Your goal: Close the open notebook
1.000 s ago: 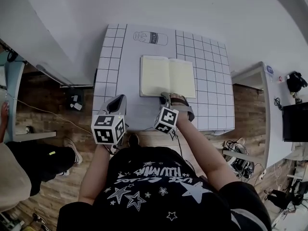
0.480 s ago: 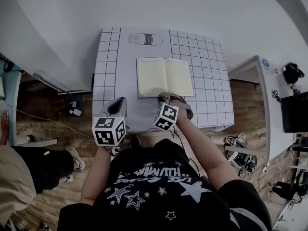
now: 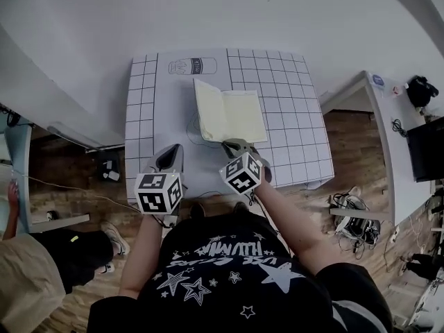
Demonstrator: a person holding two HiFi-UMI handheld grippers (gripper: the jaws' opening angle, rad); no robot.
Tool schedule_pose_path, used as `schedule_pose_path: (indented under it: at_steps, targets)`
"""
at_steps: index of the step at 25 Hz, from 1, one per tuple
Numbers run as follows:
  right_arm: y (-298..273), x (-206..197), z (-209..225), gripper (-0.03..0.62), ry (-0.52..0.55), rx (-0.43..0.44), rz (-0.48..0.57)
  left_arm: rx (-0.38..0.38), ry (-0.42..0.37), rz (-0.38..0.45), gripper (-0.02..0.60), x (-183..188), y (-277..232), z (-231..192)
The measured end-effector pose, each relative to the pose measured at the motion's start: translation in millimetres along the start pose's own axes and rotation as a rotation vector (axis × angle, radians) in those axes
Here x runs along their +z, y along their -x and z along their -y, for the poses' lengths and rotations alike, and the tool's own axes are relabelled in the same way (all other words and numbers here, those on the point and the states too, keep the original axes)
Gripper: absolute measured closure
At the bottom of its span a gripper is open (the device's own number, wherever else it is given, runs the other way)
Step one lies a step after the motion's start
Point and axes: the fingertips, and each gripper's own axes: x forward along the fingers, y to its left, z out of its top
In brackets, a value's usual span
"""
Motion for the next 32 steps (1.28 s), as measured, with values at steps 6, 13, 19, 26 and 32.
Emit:
schedule_pose_path:
  at_steps: [6, 13, 19, 26, 32]
  targets:
    - [11.6, -10.0, 14.8, 0.571, -0.191, 0.026, 0.085, 0.000, -0.018, -0.006, 0.572, 6.0, -18.1, 30.0]
    - [16.7, -29.6, 31.1, 0.569, -0.315, 0.077, 0.099, -0.005, -0.034, -0.018, 0.572, 5.1, -33.9, 59.9]
    - [12.8, -68.6, 45.1, 0.572, -0.453, 0.082, -0.001, 0.002, -0.035, -0.032, 0.572, 1.3, -41.1, 72.0]
    - [41.3, -60.8, 59.6, 0.572, -0.419, 0.103, 0.096, 0.002, -0.050, -0.035, 0.572, 2.8, -49.9, 85.0]
    - [52.8, -64.8, 101.0, 0.572, -0.344, 0.010, 0.106, 0.003, -0.063, -0.025, 0.572, 7.1, -54.6, 100.1]
